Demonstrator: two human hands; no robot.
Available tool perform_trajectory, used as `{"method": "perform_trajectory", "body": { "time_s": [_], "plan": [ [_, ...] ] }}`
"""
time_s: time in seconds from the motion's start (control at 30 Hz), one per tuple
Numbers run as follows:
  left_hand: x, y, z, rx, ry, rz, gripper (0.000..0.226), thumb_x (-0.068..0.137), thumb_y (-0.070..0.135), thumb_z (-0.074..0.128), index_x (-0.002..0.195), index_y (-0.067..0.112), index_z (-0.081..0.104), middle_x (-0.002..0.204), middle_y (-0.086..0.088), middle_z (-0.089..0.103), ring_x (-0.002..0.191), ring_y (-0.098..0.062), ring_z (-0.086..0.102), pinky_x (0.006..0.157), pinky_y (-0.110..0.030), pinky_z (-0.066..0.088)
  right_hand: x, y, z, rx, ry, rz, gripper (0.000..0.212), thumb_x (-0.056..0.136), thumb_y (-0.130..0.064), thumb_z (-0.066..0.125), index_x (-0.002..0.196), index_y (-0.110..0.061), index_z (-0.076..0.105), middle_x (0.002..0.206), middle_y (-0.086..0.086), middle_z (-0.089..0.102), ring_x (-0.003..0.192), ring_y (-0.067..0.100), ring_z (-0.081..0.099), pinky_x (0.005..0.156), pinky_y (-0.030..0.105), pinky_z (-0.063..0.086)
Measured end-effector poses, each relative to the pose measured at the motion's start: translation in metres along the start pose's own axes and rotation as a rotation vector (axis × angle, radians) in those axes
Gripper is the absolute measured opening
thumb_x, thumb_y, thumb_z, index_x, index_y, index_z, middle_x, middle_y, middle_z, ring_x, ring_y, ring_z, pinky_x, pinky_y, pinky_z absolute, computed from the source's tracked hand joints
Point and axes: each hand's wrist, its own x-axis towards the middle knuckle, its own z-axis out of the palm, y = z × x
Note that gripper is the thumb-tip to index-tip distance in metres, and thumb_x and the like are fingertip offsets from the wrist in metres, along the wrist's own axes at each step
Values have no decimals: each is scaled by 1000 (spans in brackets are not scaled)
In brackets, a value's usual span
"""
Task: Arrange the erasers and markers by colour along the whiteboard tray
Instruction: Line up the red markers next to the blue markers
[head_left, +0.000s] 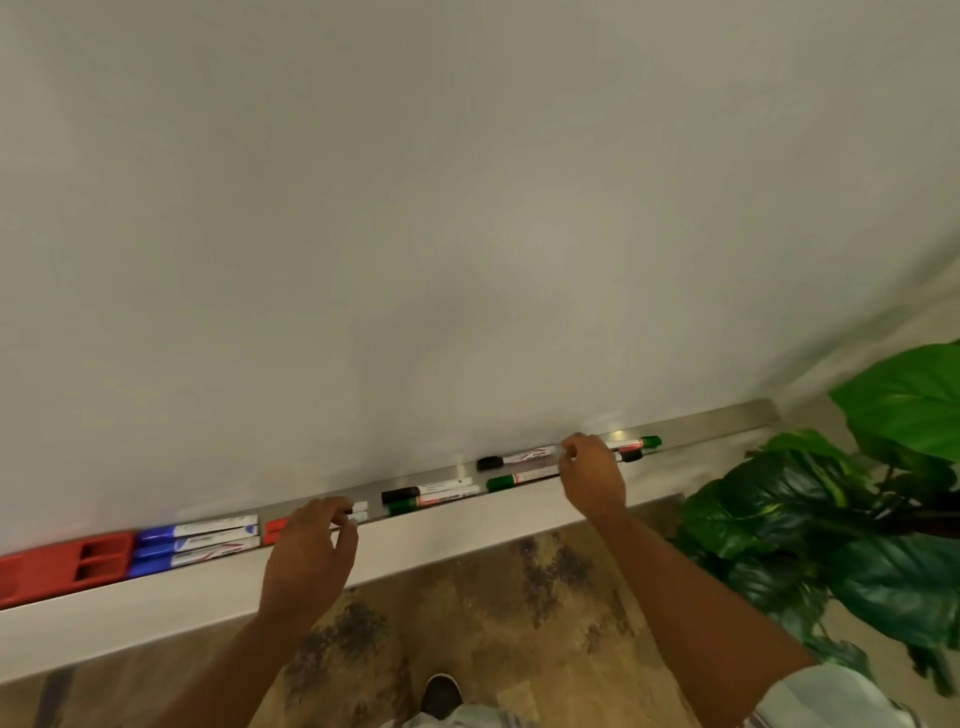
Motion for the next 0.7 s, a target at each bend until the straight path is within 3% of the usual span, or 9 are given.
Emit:
{"method": "perform_trajectory", "body": {
  "time_s": [0.17, 0.37, 0.47, 0.7],
  "plan": [
    [1, 9, 17, -7, -23, -2, 24, 96, 12, 72, 120, 14, 73, 104, -2, 73, 95, -21, 64, 83, -38, 56, 28, 45, -34, -253, -1, 17, 25, 106, -19, 50, 116, -13, 73, 110, 9, 69, 95, 25, 69, 87, 40, 61],
    [-1, 21, 31, -9, -29, 2, 18, 97, 14, 71, 115, 16, 73, 109, -2, 73, 96, -18, 62, 81, -33, 50, 52, 57, -38, -445, -232, -295, 27, 104, -26, 56, 126, -30, 70, 124, 0, 61, 120, 24, 57, 102, 46, 50],
    [0, 27, 34, -9, -21, -15, 15, 98, 16, 70, 112, 18, 73, 109, 1, 73, 97, -18, 63, 81, -34, 52, 61, 64, -34, -542, -254, -378, 31, 106, -29, 51, 133, -33, 66, 131, -4, 60, 128, 22, 51, 107, 46, 43],
    [-4, 34, 41, 6, -14, -48, 15, 97, 14, 70, 111, 20, 72, 106, 3, 72, 92, -16, 62, 78, -31, 49, 66, 69, -25, -718, -180, -520, 45, 98, -8, 51, 135, -32, 61, 140, -7, 60, 130, 21, 53, 106, 40, 39]
  ]
}}
